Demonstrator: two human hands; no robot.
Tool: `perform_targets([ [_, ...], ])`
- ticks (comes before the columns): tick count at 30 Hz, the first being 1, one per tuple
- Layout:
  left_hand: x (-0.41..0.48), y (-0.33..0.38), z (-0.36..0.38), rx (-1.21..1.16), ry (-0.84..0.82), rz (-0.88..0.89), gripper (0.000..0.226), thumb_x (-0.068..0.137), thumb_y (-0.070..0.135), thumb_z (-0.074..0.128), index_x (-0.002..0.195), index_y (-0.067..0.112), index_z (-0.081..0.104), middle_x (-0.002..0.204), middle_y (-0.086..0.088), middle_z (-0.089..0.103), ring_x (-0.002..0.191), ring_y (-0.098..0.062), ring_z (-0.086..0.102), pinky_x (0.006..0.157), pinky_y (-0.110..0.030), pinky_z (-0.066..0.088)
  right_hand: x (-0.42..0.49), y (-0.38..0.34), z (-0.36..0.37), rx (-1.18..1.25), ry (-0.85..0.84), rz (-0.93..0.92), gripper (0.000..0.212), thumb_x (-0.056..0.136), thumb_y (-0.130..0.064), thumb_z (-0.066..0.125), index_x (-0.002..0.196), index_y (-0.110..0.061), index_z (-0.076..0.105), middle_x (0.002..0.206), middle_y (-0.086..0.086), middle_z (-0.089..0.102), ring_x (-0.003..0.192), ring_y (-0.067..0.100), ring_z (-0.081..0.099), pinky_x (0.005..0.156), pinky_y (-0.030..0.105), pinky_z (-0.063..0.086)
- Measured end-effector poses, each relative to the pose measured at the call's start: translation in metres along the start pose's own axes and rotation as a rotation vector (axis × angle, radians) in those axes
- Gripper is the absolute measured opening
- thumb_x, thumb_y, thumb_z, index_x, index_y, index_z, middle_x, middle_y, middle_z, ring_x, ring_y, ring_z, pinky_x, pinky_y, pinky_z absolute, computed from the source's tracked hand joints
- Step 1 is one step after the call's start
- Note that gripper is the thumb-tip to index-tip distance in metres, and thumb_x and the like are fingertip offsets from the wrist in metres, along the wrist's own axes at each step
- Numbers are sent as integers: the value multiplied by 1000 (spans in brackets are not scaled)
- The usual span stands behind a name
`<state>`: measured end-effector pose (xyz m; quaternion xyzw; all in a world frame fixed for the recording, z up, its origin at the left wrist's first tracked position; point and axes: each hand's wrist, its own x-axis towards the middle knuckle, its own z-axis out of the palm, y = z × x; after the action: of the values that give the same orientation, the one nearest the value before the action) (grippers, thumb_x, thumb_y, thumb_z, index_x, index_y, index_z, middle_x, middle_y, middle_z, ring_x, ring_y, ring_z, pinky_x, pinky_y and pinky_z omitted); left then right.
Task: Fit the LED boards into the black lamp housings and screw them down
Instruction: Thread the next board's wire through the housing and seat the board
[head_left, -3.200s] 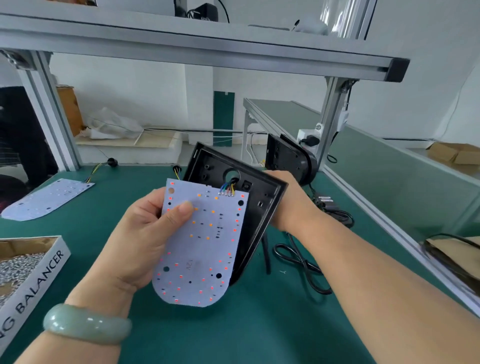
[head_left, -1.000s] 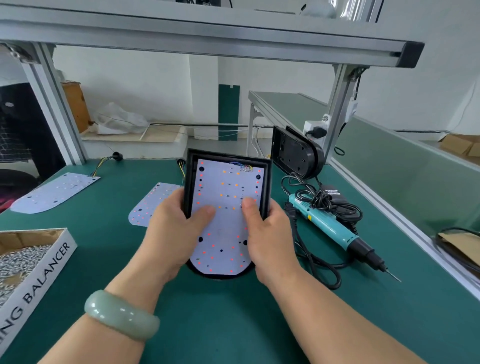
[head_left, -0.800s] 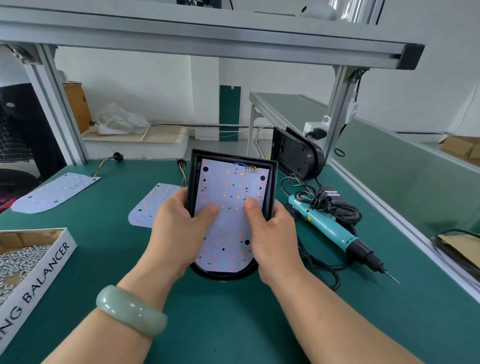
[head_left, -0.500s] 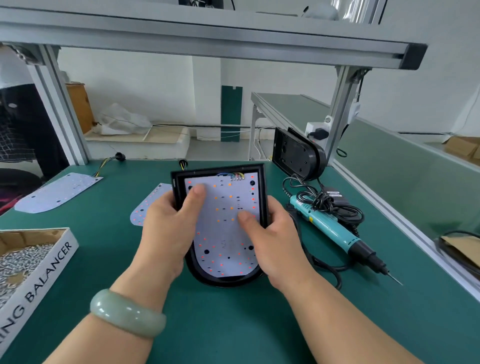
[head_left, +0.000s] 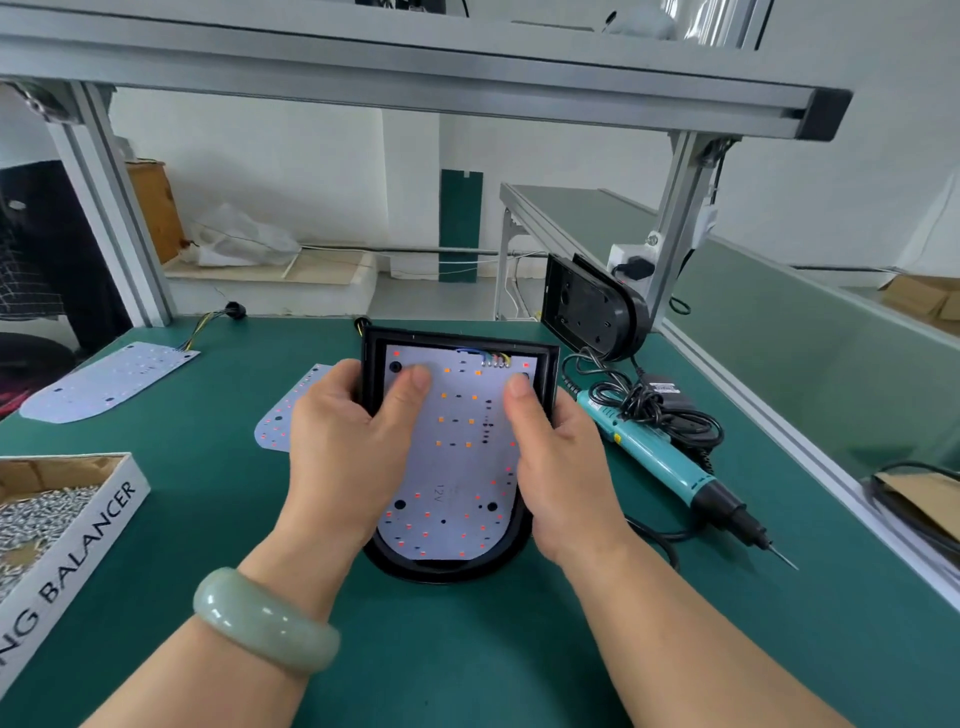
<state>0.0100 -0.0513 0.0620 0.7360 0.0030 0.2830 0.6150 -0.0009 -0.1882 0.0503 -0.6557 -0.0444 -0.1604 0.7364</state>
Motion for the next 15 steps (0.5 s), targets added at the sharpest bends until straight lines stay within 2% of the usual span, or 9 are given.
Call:
perform_targets([
  [1, 0, 0, 0, 5, -3, 3, 32, 84, 31, 69, 68, 8, 54, 47, 19, 48, 41, -1, 38, 39, -11, 32, 1, 0, 0, -47, 4, -29, 17, 88, -44, 56, 77, -35, 67, 82, -4, 72, 72, 8, 61, 71, 25, 51],
  [3, 0, -1, 2, -8, -6, -10, 33, 84, 32, 69, 69, 6, 55, 47, 16, 48, 42, -2, 37, 39, -12, 32, 1, -2, 0, -114, 27, -77, 17, 89, -44, 55, 76, -38, 65, 74, -15, 67, 69, 5, 58, 68, 25, 50],
  [6, -1, 2, 3, 13, 8, -35, 28, 82, 35, 70, 72, 12, 57, 61, 14, 54, 49, -4, 43, 44, -7, 35, 0, -3, 2, -201, 122, -168, 29, 88, -43, 54, 72, -19, 58, 64, -16, 56, 61, 2, 48, 63, 19, 42],
  [8, -6, 8, 0, 102, 69, 34, 25, 79, 34, 73, 88, 23, 52, 84, 15, 57, 67, -1, 49, 60, 2, 35, 0, -3, 1, -274, 213, -241, 30, 93, -36, 56, 68, -21, 50, 58, -19, 49, 56, 1, 43, 55, 13, 35],
  [9, -10, 12, -2, 137, 98, 124, 33, 78, 34, 74, 99, 27, 49, 95, 13, 55, 76, 0, 49, 68, 4, 34, -1, -3, 2, -285, 257, -276, 28, 95, -33, 56, 69, -25, 49, 59, -22, 51, 58, 0, 45, 56, 11, 35],
  [11, -24, 18, -3, 134, 10, 258, 45, 75, 46, 67, 112, 28, 49, 104, 13, 56, 89, 3, 53, 79, -2, 38, -4, -2, 3, -277, 297, -323, 17, 91, -34, 56, 75, -31, 51, 68, -28, 57, 63, -5, 50, 59, 7, 36],
  [13, -38, 30, 2, 42, -223, 176, 65, 66, 59, 60, 121, 26, 51, 111, 11, 61, 102, 3, 58, 84, -13, 46, -9, -1, 10, -294, 184, -297, 9, 81, -33, 59, 83, -39, 52, 77, -28, 63, 72, -7, 56, 65, 9, 43],
  [14, -42, 33, 6, -1, -290, 130, 68, 62, 60, 62, 120, 27, 51, 110, 11, 63, 103, 2, 60, 82, -14, 48, -13, 0, 13, -327, 84, -312, 21, 78, -28, 62, 88, -44, 53, 84, -25, 65, 79, -5, 59, 70, 14, 48],
  [15, -44, 35, 9, -29, -288, 106, 59, 61, 57, 66, 112, 30, 54, 103, 13, 66, 96, 3, 63, 77, -11, 48, -16, 0, 15, -385, -11, -383, 32, 75, -23, 66, 92, -46, 53, 91, -24, 64, 84, -2, 60, 73, 18, 50],
])
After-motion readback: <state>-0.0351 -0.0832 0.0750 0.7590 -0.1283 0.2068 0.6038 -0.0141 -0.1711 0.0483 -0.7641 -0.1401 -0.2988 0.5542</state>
